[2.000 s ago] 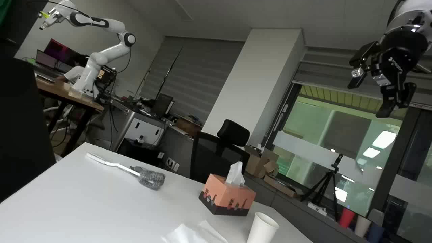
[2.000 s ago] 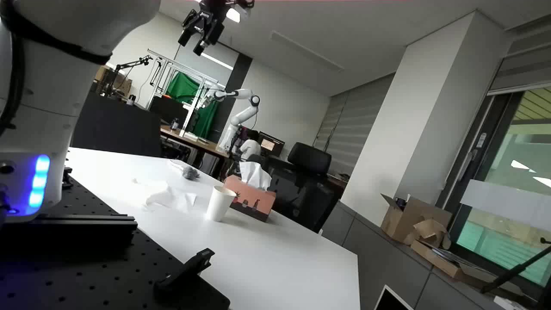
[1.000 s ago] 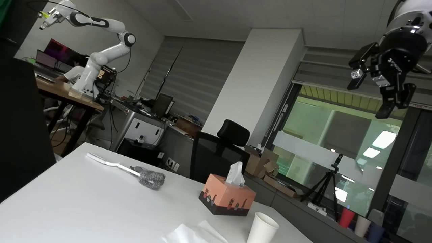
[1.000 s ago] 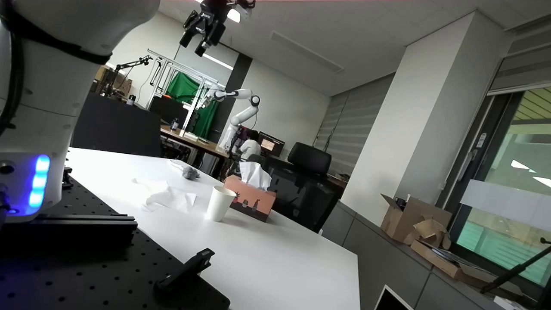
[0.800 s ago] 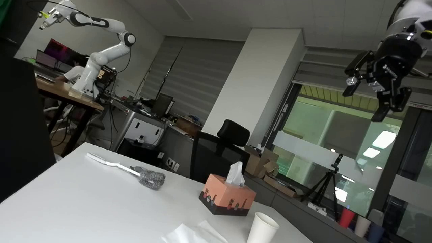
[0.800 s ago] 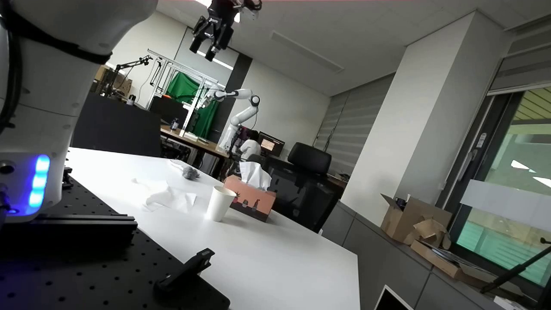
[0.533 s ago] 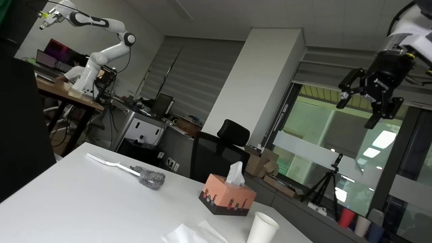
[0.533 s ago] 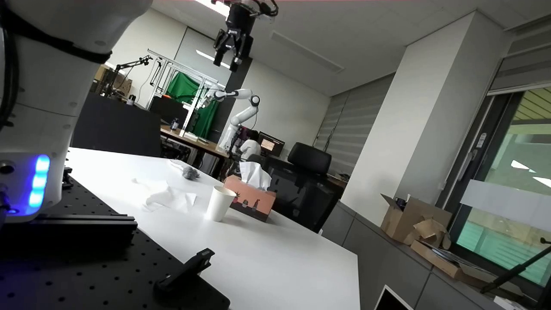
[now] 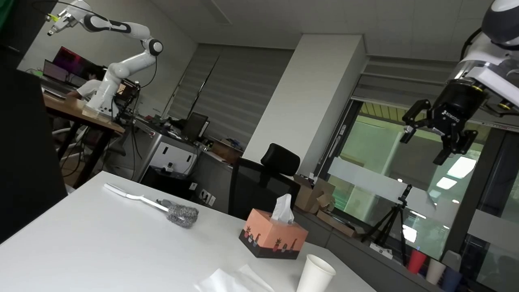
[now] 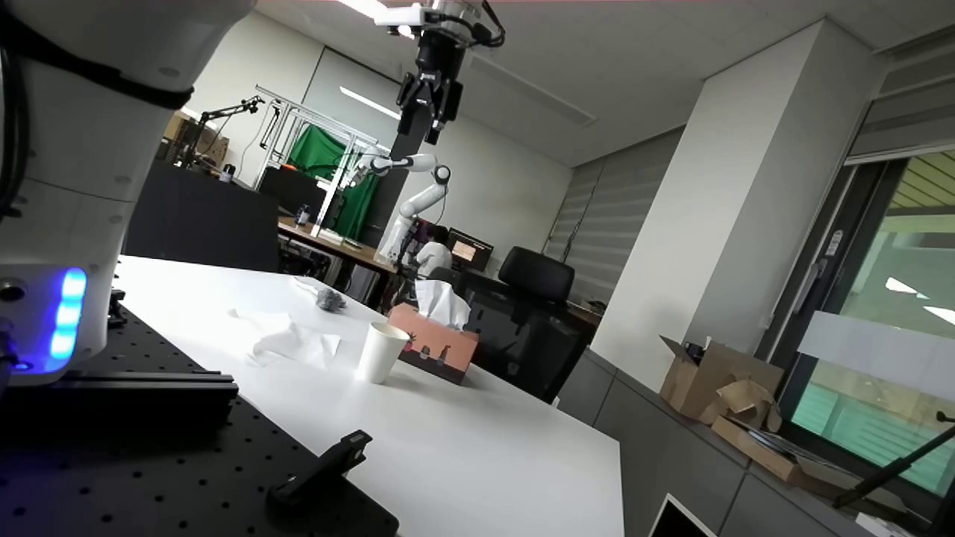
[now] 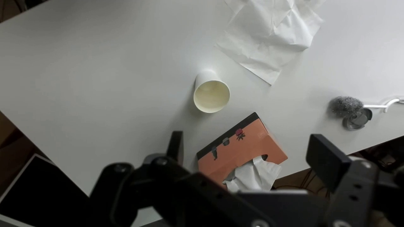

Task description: Get a wipe from the wipe box and place it on the table

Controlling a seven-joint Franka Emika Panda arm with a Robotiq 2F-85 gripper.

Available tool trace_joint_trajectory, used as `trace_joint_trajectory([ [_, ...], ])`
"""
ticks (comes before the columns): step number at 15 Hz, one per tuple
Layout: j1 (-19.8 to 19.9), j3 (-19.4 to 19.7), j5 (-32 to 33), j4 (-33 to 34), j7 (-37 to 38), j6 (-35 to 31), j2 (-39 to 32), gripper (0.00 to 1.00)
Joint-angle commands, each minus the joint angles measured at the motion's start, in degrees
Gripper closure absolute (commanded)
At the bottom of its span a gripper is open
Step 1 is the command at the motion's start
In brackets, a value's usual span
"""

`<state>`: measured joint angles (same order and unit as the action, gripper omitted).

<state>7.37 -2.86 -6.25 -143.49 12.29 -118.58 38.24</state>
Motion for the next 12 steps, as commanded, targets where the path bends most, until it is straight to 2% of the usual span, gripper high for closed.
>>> trace_joint_trajectory([
  [1, -0.9, 0.7, 0.6, 0.1, 0.5, 0.0, 0.0, 0.00],
  [9, -0.9, 0.7, 0.6, 0.1, 0.5, 0.1, 0.1, 0.00],
  [12, -0.1, 0.4, 2.3, 3.0, 0.5, -4.5, -7.2, 0.00],
])
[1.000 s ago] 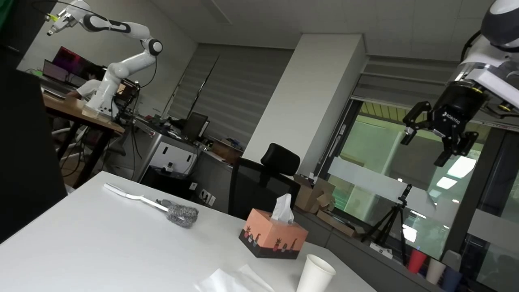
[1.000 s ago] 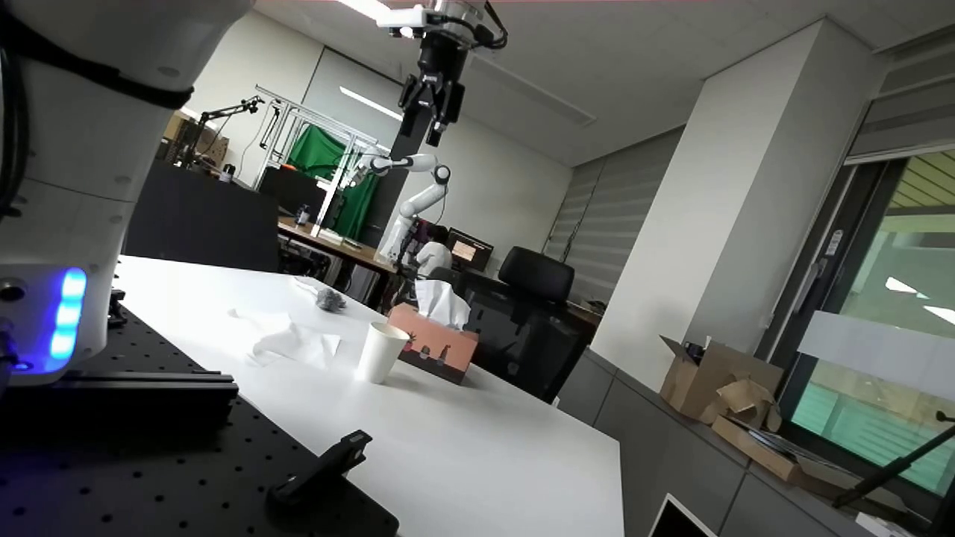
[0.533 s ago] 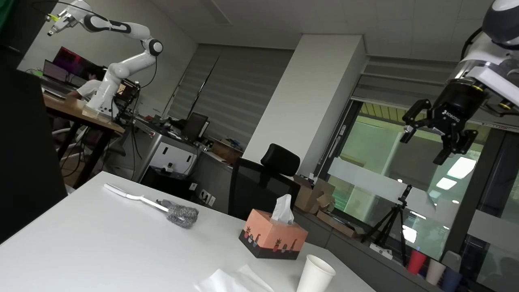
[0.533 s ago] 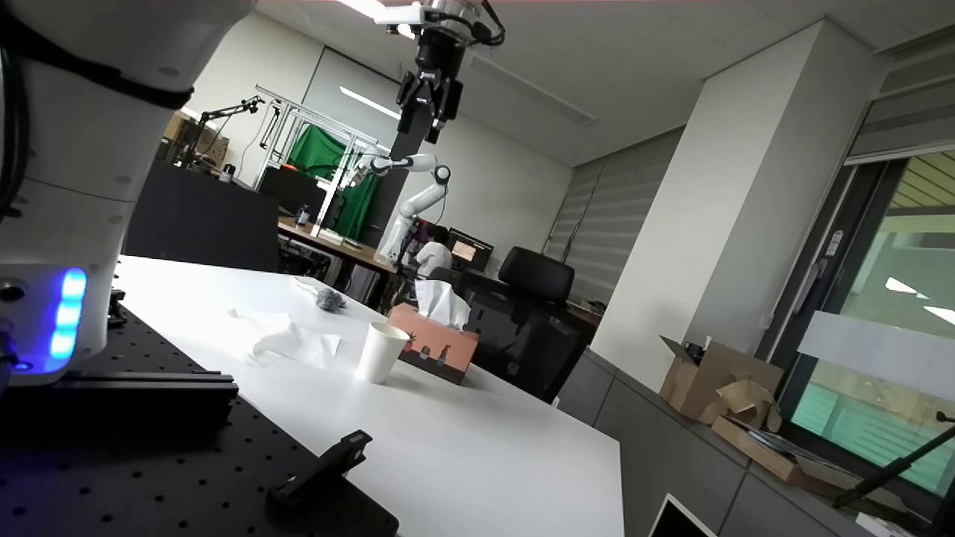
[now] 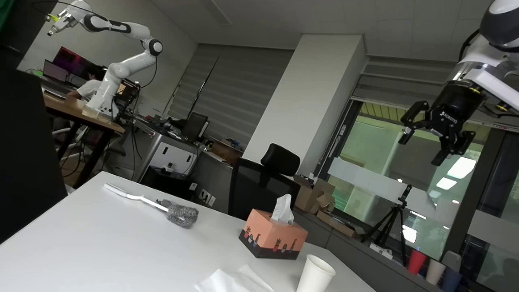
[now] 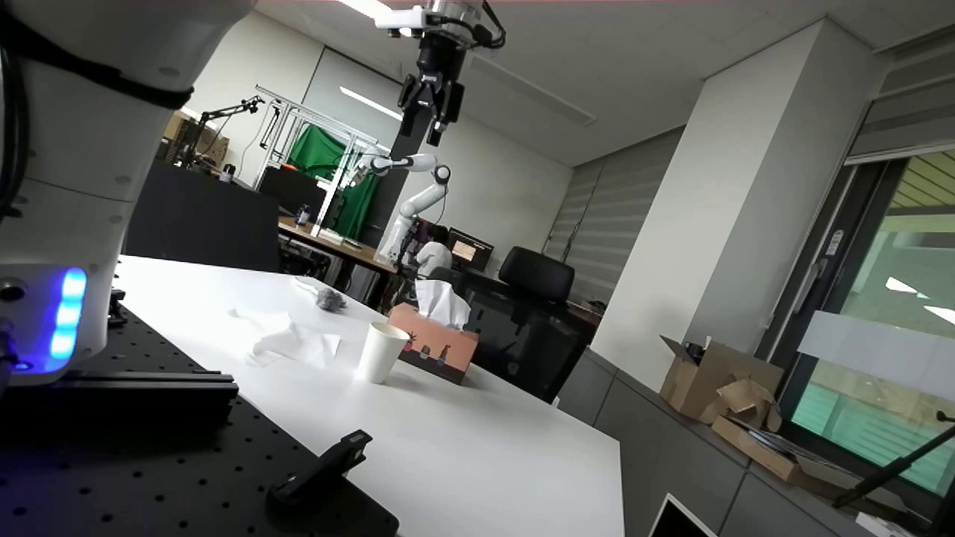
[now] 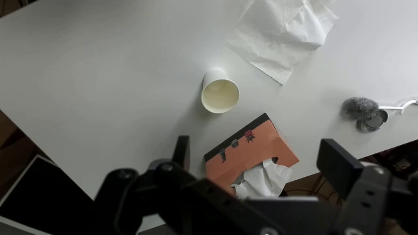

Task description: Get a wipe from the wipe box and place it on the table

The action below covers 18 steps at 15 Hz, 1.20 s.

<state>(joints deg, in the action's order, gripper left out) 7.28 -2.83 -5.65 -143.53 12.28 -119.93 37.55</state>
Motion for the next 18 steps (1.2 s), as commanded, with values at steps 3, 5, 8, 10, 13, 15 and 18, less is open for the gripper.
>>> trace_joint_trajectory([
  [3, 0.7, 0.5, 3.2, 7.3, 1.4, -7.7, -15.9, 0.00],
  [5, 0.7, 0.5, 4.6, 11.1, 1.9, -10.9, -22.5, 0.00],
  [8, 0.3, 0.7, 7.1, 18.8, 3.9, -17.5, -33.0, 0.00],
  [10, -0.3, 1.2, 7.5, 24.7, 7.0, -21.8, -39.3, 0.00],
  [13, -1.3, 3.1, 5.7, 23.7, 4.2, -23.0, -39.1, 0.00],
  [15, -1.4, 4.1, 5.4, 28.8, 4.7, -22.9, -43.1, 0.00],
  [18, -1.5, 4.4, 5.4, 30.4, 5.1, -22.9, -44.4, 0.00],
])
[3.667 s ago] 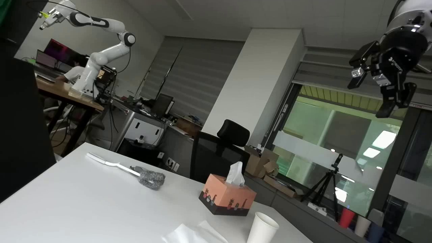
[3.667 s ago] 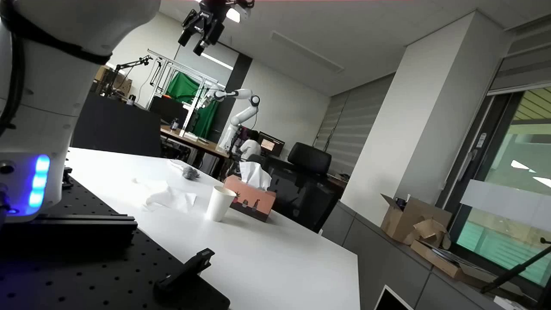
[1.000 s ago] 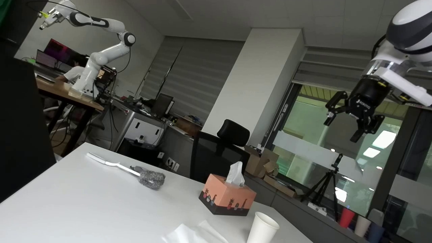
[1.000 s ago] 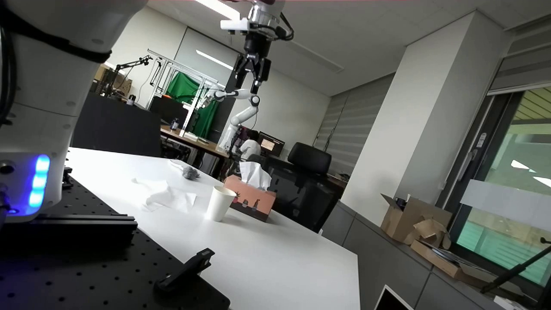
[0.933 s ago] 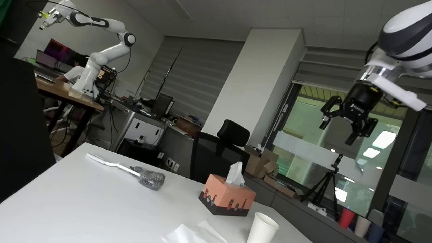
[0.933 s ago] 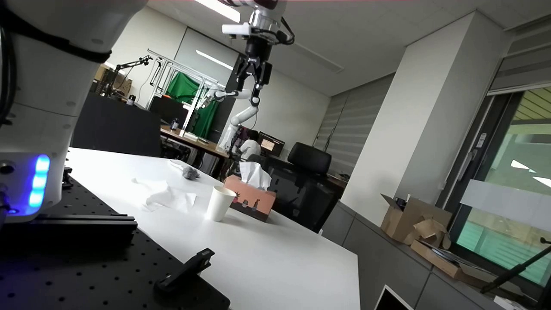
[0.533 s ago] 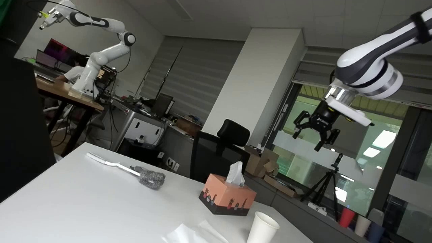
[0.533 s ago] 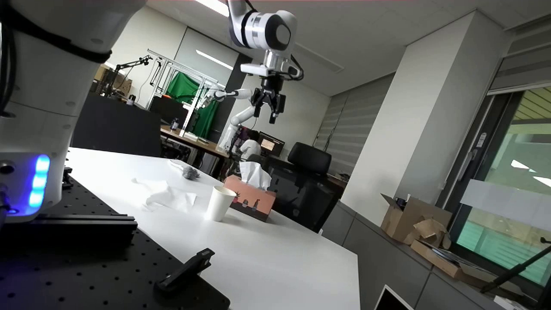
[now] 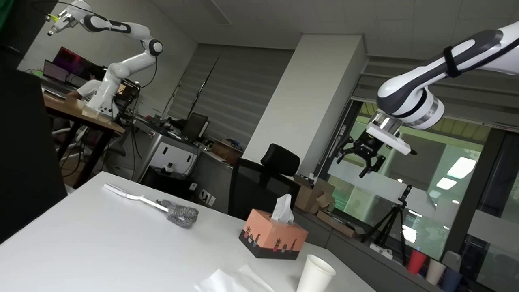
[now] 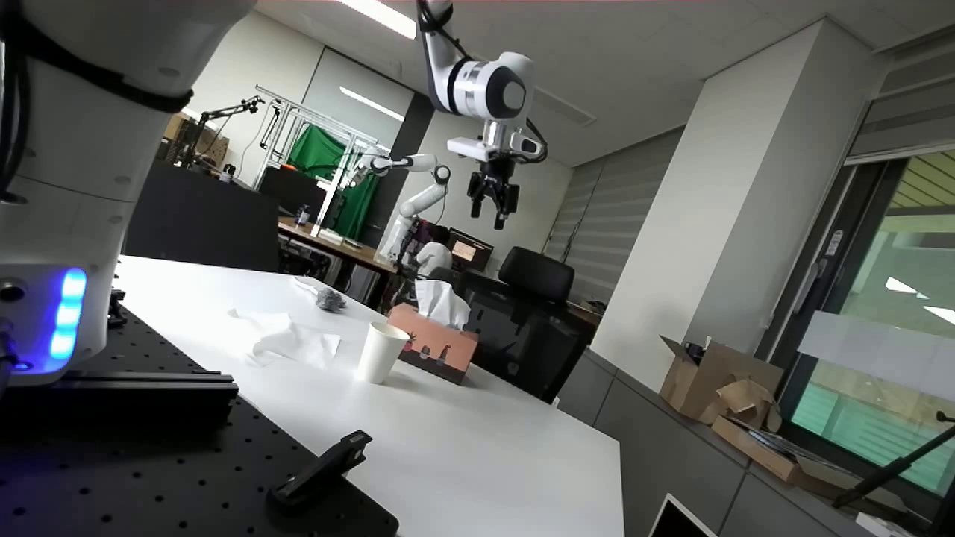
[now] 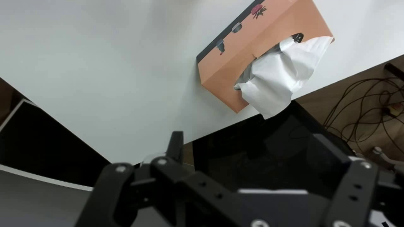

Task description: Get a wipe from the wipe box and place it on the table

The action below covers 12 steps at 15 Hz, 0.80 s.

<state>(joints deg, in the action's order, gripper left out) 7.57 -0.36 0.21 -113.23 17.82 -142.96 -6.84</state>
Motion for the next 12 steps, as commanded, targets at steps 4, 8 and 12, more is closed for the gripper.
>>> trace_joint_trajectory([
  [4, -2.0, 1.9, -0.5, 0.1, -0.2, 0.2, 0.0, 0.00],
  [8, -2.0, 1.9, -0.5, 0.2, -0.2, 0.2, 0.0, 0.00],
  [12, -3.0, 2.5, -0.4, 3.9, 1.4, 0.2, -4.0, 0.00],
])
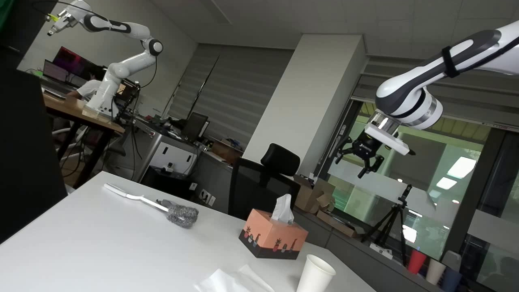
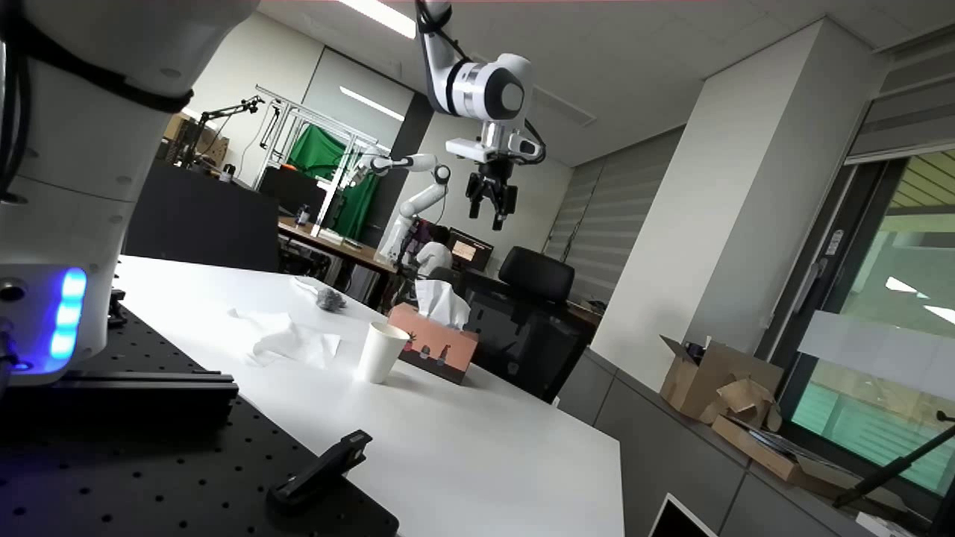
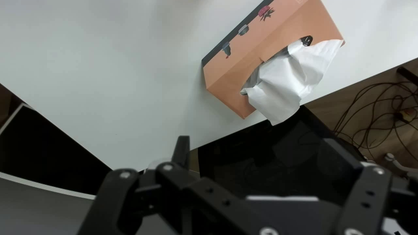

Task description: Get a wipe from the wipe box and place it on the table

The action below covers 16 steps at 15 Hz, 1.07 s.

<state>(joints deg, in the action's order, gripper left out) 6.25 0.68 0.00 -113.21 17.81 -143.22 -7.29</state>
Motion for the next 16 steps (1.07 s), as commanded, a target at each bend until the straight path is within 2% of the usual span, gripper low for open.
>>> trace_joint_trajectory([
  [1, -2.0, 1.6, -0.1, 5.1, 1.8, 1.0, -4.9, 0.00],
  [11, -7.1, 2.1, -0.7, 20.5, 2.4, 3.0, -20.0, 0.00],
  [16, -8.9, 3.0, -2.0, 25.7, 6.1, 1.7, -25.6, 0.00],
])
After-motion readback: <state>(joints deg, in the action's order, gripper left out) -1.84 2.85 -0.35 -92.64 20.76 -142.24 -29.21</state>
